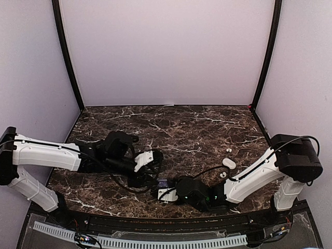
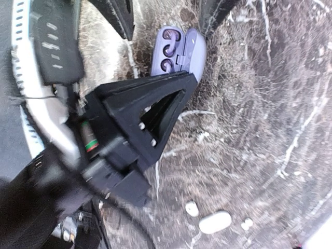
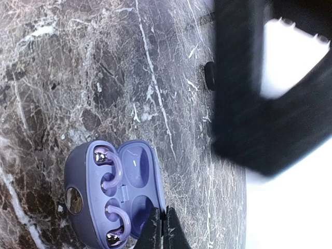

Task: Insert the wireless bluetooth earbuds into the charging case
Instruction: Insert the left earbud into the left side groove of the charging case, then pass from the right arm to the left

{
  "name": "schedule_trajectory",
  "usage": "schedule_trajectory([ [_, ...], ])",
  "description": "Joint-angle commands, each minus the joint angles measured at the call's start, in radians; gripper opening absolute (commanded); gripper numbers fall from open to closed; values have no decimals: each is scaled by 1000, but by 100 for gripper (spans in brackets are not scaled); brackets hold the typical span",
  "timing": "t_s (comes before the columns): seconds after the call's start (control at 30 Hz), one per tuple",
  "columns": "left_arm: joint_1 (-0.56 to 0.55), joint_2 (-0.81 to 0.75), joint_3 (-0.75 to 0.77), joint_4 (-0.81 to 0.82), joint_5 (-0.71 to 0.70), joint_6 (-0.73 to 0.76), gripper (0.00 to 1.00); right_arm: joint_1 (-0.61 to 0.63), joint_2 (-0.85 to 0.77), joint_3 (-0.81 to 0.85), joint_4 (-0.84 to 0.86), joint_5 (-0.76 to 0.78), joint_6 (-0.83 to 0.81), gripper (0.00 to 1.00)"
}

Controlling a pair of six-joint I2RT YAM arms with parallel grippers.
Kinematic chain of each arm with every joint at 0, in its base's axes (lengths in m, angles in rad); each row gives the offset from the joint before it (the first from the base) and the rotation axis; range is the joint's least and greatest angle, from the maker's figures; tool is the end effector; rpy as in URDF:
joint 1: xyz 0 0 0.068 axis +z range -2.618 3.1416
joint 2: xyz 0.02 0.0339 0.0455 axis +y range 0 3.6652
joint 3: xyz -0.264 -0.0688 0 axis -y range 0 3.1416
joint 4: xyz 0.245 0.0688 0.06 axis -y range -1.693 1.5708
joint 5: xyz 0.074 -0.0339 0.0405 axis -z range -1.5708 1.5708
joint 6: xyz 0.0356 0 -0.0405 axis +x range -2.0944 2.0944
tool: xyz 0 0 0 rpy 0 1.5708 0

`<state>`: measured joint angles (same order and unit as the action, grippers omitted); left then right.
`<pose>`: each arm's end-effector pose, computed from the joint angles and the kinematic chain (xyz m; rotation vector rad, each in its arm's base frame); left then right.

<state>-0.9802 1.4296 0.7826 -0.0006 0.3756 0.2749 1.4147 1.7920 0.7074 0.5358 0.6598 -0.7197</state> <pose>0.1562 -0.2564 0.2104 1.5101 1.7155 -0.7967 0.0733 0.3251 0.1292 -1.5421 1.2813 -0.2580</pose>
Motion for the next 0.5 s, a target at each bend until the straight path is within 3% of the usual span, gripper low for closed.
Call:
schedule_trajectory([
  [0.0,0,-126,-75,58,-44,-81,47,8,2,3,65,20,18,0],
  [0.3,109,-316,-227,114,-61,-235,50,7,-2,3,72,24,17,0],
  [0.4,159,-387,-291,176,-63,-295,56,7,-7,-1,77,27,20,0],
  [0.47,168,-428,-332,222,-114,-333,67,6,-12,-2,81,29,22,0],
])
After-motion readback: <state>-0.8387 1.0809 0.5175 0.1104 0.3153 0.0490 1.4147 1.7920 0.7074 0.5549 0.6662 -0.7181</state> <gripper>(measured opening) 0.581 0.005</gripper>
